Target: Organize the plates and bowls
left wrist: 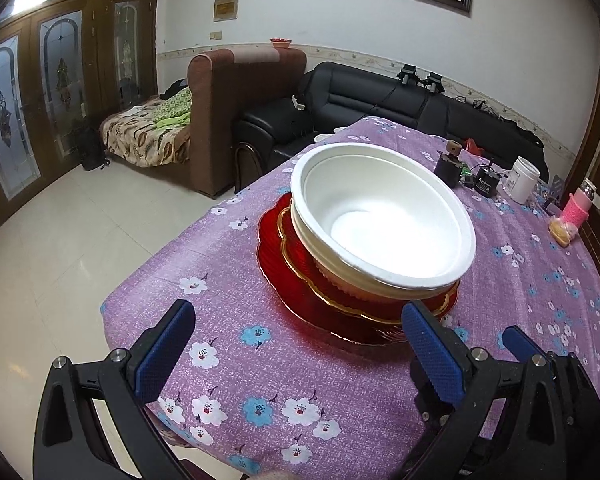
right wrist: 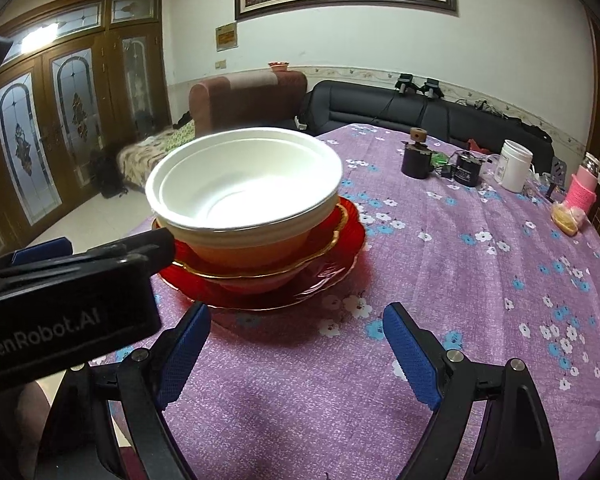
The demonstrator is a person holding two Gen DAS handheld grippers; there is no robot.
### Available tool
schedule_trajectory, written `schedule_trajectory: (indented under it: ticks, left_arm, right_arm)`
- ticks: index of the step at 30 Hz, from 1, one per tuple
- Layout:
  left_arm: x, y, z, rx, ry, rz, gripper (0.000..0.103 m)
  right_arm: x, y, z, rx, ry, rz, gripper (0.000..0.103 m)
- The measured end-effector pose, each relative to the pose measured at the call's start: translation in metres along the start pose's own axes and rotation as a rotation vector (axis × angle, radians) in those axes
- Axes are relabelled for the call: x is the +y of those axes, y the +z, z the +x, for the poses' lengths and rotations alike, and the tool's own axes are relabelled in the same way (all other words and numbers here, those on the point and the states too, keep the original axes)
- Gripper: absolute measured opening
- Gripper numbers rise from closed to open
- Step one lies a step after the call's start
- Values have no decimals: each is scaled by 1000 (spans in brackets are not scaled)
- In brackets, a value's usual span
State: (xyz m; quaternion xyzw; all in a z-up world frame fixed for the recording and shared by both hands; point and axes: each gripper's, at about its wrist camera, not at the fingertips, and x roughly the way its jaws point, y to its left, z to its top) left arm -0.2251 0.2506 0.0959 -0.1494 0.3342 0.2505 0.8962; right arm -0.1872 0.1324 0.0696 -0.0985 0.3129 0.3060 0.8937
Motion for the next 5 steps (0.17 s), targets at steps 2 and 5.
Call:
schedule_trajectory:
  ticks: [2, 5]
  left_arm:
    - [0, 2, -1, -9, -6, 7, 103]
    - [-8, 13, -8, -36, -13, 41, 103]
  right_arm:
    - [3, 1, 2, 9, 17, -15, 91]
    - [5, 6, 7, 52, 50, -41, 91]
